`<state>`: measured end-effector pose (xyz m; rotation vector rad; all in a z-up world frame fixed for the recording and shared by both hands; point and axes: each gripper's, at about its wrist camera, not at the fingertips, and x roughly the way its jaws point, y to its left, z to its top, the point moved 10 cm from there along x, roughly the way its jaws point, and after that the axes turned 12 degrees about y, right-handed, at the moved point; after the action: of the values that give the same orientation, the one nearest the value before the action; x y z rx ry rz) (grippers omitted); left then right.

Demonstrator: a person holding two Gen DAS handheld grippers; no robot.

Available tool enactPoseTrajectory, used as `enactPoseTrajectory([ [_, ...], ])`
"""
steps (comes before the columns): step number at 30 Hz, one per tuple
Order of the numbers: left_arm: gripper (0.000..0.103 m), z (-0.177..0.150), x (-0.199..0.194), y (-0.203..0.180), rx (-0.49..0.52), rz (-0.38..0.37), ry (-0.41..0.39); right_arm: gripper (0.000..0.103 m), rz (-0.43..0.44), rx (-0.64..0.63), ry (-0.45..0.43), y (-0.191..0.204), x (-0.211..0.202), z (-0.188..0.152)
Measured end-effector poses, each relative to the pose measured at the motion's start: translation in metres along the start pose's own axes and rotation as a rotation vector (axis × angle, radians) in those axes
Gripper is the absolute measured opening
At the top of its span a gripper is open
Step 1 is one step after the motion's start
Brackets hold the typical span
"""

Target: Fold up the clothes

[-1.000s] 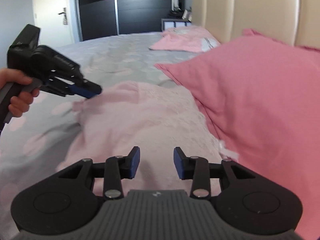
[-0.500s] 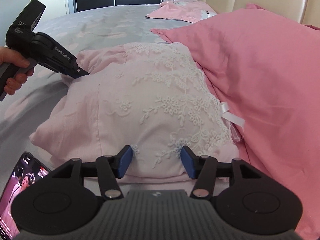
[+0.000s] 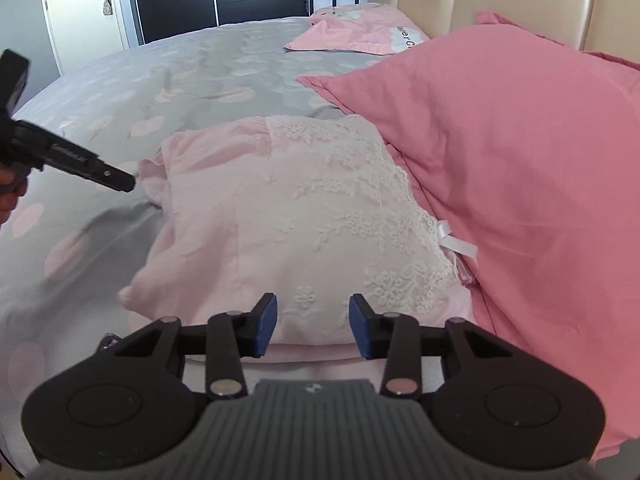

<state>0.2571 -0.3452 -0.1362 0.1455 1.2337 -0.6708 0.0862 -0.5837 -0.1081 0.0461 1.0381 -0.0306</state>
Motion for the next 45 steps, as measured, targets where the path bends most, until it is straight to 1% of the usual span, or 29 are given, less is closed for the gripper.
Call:
enactPoseTrajectory([
  [1,0.027,-0.004,-0.011,0.001,0.012,0.003,-0.013,0.045,0.003,0.000,-0.003,0.003,-0.006,0.001],
  [2,0.029,-0.009,-0.023,0.001,0.024,0.008,-0.029,0.045,0.003,-0.005,-0.004,0.008,-0.012,0.003],
  [4,0.040,-0.018,-0.049,0.002,0.047,0.028,-0.066,0.046,0.002,-0.027,-0.009,0.017,-0.024,0.010],
  [5,0.042,-0.023,-0.063,0.003,0.058,0.032,-0.087,0.047,0.004,-0.039,-0.010,0.022,-0.031,0.014],
  [8,0.045,-0.037,-0.102,0.005,0.086,0.035,-0.134,0.053,0.046,-0.049,-0.012,0.043,-0.057,0.029],
  [10,0.048,-0.047,-0.127,0.008,0.105,0.042,-0.157,0.055,0.076,-0.063,-0.016,0.062,-0.076,0.041],
  [12,0.049,-0.058,-0.151,0.013,0.120,0.062,-0.174,0.057,0.077,-0.093,-0.030,0.085,-0.096,0.054],
  [15,0.050,-0.077,-0.186,0.025,0.121,0.092,-0.204,0.059,0.086,-0.091,-0.058,0.119,-0.126,0.070],
  [16,0.052,-0.083,-0.198,0.029,0.117,0.097,-0.219,0.062,0.110,-0.073,-0.071,0.131,-0.134,0.073],
  [17,0.053,-0.090,-0.210,0.034,0.113,0.103,-0.234,0.068,0.139,-0.052,-0.085,0.143,-0.143,0.076],
  [18,0.056,-0.097,-0.221,0.038,0.108,0.115,-0.250,0.071,0.169,-0.033,-0.100,0.156,-0.151,0.078],
  [21,0.059,-0.119,-0.254,0.052,0.099,0.155,-0.301,0.073,0.239,-0.019,-0.153,0.197,-0.171,0.079],
  [24,0.065,-0.141,-0.281,0.061,0.095,0.203,-0.350,0.079,0.254,-0.079,-0.210,0.240,-0.189,0.071],
  [26,0.068,-0.155,-0.294,0.065,0.094,0.235,-0.383,0.083,0.234,-0.129,-0.246,0.266,-0.196,0.062],
  [27,0.072,-0.161,-0.299,0.067,0.084,0.261,-0.400,0.084,0.223,-0.154,-0.265,0.279,-0.199,0.057],
  [28,0.074,-0.168,-0.304,0.069,0.073,0.287,-0.418,0.087,0.210,-0.167,-0.284,0.290,-0.201,0.052],
  [29,0.074,-0.175,-0.309,0.071,0.063,0.313,-0.436,0.090,0.195,-0.175,-0.304,0.301,-0.203,0.048],
  [31,0.074,-0.188,-0.319,0.074,0.042,0.367,-0.472,0.091,0.166,-0.171,-0.342,0.317,-0.202,0.041],
  [33,0.074,-0.202,-0.326,0.078,0.019,0.437,-0.514,0.092,0.137,-0.163,-0.380,0.334,-0.201,0.035],
  [35,0.075,-0.216,-0.334,0.081,-0.006,0.508,-0.554,0.096,0.094,-0.141,-0.405,0.350,-0.196,0.024],
  [37,0.076,-0.233,-0.340,0.086,-0.052,0.568,-0.588,0.101,0.053,-0.097,-0.437,0.363,-0.191,0.010],
  [39,0.076,-0.250,-0.345,0.090,-0.096,0.619,-0.616,0.101,0.054,-0.068,-0.444,0.377,-0.181,-0.003],
  [42,0.076,-0.267,-0.344,0.096,-0.134,0.637,-0.618,0.101,0.067,-0.043,-0.438,0.399,-0.164,-0.022],
  [45,0.080,-0.277,-0.338,0.106,-0.171,0.650,-0.615,0.101,0.085,-0.053,-0.399,0.422,-0.146,-0.032],
])
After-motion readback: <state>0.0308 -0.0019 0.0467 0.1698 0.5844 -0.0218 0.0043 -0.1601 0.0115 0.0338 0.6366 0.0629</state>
